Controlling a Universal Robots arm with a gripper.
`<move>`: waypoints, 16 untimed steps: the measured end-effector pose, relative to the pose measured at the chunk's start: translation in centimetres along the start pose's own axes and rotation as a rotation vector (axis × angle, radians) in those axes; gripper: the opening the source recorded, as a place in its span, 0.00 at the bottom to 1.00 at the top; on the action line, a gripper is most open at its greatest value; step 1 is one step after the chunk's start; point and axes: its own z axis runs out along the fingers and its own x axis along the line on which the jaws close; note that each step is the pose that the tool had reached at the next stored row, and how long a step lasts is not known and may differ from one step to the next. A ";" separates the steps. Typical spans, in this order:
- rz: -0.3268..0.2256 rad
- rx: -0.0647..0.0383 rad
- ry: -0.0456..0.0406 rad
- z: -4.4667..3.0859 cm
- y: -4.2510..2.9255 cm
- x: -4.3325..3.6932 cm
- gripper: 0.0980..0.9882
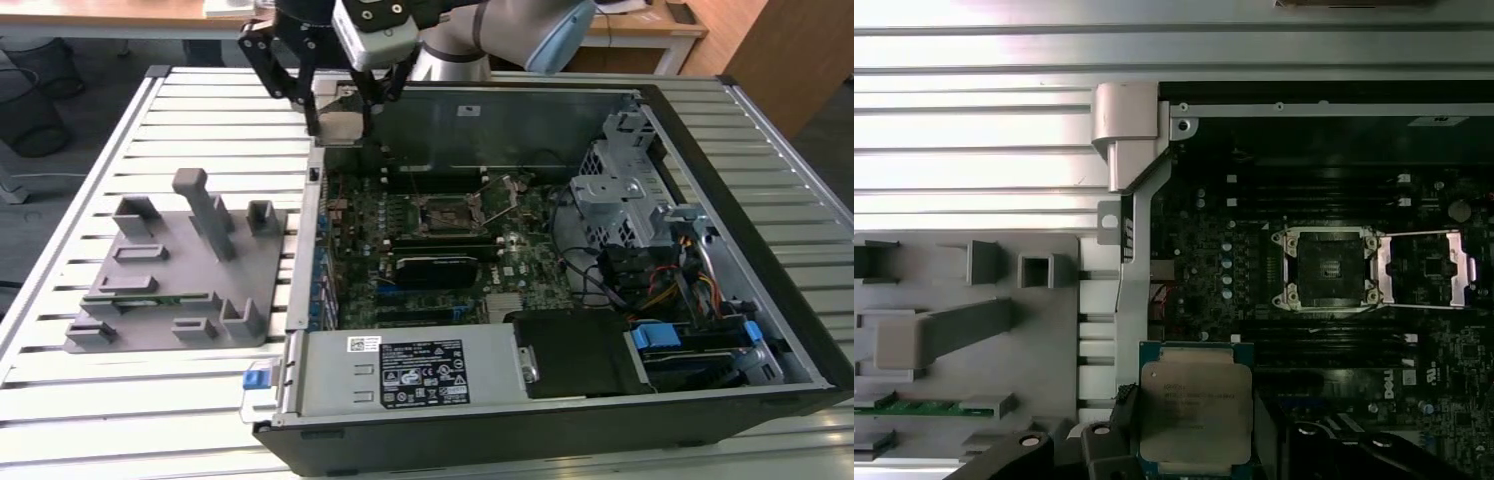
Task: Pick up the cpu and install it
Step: 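Pick up the cpu and move it towards the insertion slot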
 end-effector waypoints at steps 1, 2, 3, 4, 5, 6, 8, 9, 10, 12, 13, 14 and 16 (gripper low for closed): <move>0.000 0.000 -0.0001 0.00 0.01 -0.29 0.50; 0.000 0.000 -0.0001 -0.01 0.01 -0.58 0.50; 0.000 0.000 0.0000 -0.01 0.02 -0.87 0.50; 0.000 0.000 0.0000 -0.02 0.02 -1.19 0.50; 0.000 0.000 0.0000 -0.02 0.03 -1.50 0.50; 0.000 0.000 -0.0001 -0.03 0.04 -1.81 0.50; 0.000 0.000 0.0000 -0.04 0.05 -2.39 0.50; 0.000 0.000 -0.0001 -0.04 0.06 -2.66 0.50; 0.000 0.000 -0.0001 -0.04 0.06 -2.93 0.50; 0.000 0.000 -0.0001 -0.06 0.07 -3.53 0.50; 0.000 0.000 0.0000 -0.06 0.08 -3.81 0.50; 0.000 0.000 0.0000 -0.06 0.08 -4.08 0.50; 0.000 0.000 0.0000 -0.07 0.10 -4.64 0.50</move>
